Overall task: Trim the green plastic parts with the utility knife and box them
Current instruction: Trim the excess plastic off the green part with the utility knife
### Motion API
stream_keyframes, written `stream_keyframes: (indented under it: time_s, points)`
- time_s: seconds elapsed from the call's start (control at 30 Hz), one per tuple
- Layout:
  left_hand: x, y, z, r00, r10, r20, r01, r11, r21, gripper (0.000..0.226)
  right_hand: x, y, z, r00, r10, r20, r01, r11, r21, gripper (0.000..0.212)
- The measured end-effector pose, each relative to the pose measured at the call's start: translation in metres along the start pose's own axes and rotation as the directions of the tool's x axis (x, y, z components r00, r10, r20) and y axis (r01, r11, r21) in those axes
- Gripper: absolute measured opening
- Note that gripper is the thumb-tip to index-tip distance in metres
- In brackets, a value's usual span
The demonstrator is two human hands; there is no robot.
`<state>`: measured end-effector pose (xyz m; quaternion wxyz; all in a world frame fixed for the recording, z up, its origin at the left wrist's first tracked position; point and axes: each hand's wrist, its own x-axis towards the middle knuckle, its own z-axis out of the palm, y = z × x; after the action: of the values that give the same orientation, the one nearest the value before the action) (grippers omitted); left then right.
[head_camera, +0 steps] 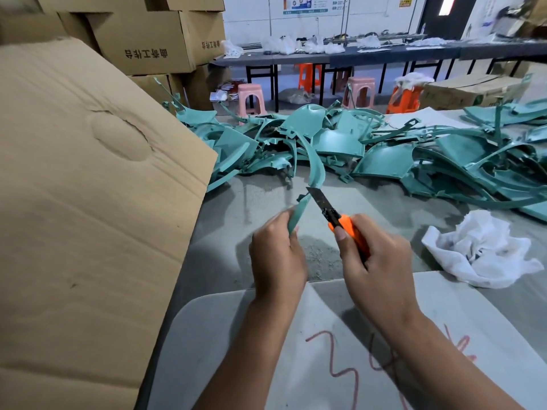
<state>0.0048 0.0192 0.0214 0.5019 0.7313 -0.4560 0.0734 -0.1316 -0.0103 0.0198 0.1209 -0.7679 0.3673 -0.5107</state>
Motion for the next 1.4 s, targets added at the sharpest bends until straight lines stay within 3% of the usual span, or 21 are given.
stream_keyframes:
  time_s: [0.13, 0.23, 0.37, 0.47, 0.53, 0.67, 0.73, 0.83, 0.9, 1.0, 1.1, 1.17, 1.23, 1.3, 1.33, 1.37, 1.4]
  points:
    - [0.007, -0.005, -0.003, 0.999, 0.043, -0.006, -0.042, 0.998, 0.047, 0.031, -0.004, -0.004, -0.002, 0.982, -0.126, 0.142, 0.120, 0.992, 0.044, 0.021]
    - [0.009, -0.010, -0.002, 0.986, -0.059, 0.156, 0.066, 0.997, -0.046, 0.033, -0.007, -0.008, 0.001, 0.970, -0.183, 0.161, 0.162, 0.977, 0.135, 0.018]
    - [0.009, -0.010, -0.008, 0.975, 0.150, 0.165, -0.147, 0.989, -0.030, 0.026, 0.001, -0.001, -0.006, 0.995, -0.098, -0.018, 0.100, 0.988, 0.115, 0.018]
    - [0.005, -0.005, -0.011, 0.935, 0.285, 0.211, -0.292, 0.956, -0.001, 0.026, 0.001, 0.005, -0.009, 0.999, 0.014, 0.045, -0.026, 0.958, 0.287, 0.017]
    - [0.003, -0.002, -0.010, 0.904, 0.357, 0.235, -0.374, 0.927, 0.031, 0.027, 0.002, 0.005, -0.011, 0.991, 0.107, 0.086, -0.134, 0.881, 0.455, 0.033]
    - [0.001, 0.001, -0.009, 0.854, 0.452, 0.259, -0.458, 0.888, -0.042, 0.029, 0.007, 0.010, -0.014, 0.962, 0.262, 0.076, -0.258, 0.787, 0.560, 0.042]
    - [0.002, -0.002, -0.008, 0.876, 0.411, 0.252, -0.392, 0.912, -0.123, 0.033, 0.009, 0.015, -0.015, 0.942, 0.329, 0.063, -0.296, 0.729, 0.617, 0.028]
    - [0.009, -0.016, -0.009, 0.948, 0.221, 0.227, -0.161, 0.954, -0.253, 0.041, 0.013, 0.016, -0.023, 0.916, 0.401, -0.014, -0.271, 0.643, 0.717, 0.005]
    - [0.016, -0.027, -0.010, 0.965, 0.130, 0.228, -0.046, 0.938, -0.343, 0.044, 0.018, 0.016, -0.032, 0.916, 0.397, -0.055, -0.215, 0.602, 0.769, 0.009]
    - [0.022, -0.036, -0.013, 0.974, 0.125, 0.189, -0.059, 0.945, -0.321, 0.066, 0.026, 0.014, -0.041, 0.891, 0.453, 0.000, -0.211, 0.414, 0.886, 0.016]
    - [0.024, -0.039, -0.012, 0.979, 0.186, 0.089, -0.170, 0.972, -0.164, 0.091, 0.029, 0.015, -0.044, 0.848, 0.498, 0.180, -0.285, 0.144, 0.948, 0.021]
    - [0.024, -0.036, -0.014, 0.969, 0.237, 0.073, -0.228, 0.967, -0.112, 0.098, 0.029, 0.012, -0.043, 0.782, 0.532, 0.325, -0.396, 0.021, 0.918, 0.027]
    - [0.023, -0.032, -0.013, 0.935, 0.335, 0.112, -0.325, 0.940, -0.101, 0.093, 0.023, 0.004, -0.042, 0.738, 0.530, 0.416, -0.462, -0.052, 0.885, 0.028]
    - [0.022, -0.029, -0.011, 0.895, 0.409, 0.175, -0.397, 0.912, -0.101, 0.076, 0.020, -0.003, -0.039, 0.807, 0.448, 0.386, -0.434, 0.004, 0.901, 0.010]
    - [0.022, -0.027, -0.011, 0.882, 0.427, 0.198, -0.415, 0.904, -0.101, 0.063, 0.021, -0.002, -0.037, 0.815, 0.446, 0.371, -0.427, 0.029, 0.904, 0.015]
    - [0.022, -0.026, -0.011, 0.875, 0.433, 0.215, -0.418, 0.901, -0.115, 0.053, 0.022, 0.004, -0.033, 0.771, 0.479, 0.421, -0.453, -0.053, 0.890, 0.013]
    - [0.022, -0.025, -0.011, 0.871, 0.436, 0.228, -0.413, 0.900, -0.143, 0.047, 0.024, 0.009, -0.030, 0.693, 0.521, 0.498, -0.459, -0.214, 0.862, 0.005]
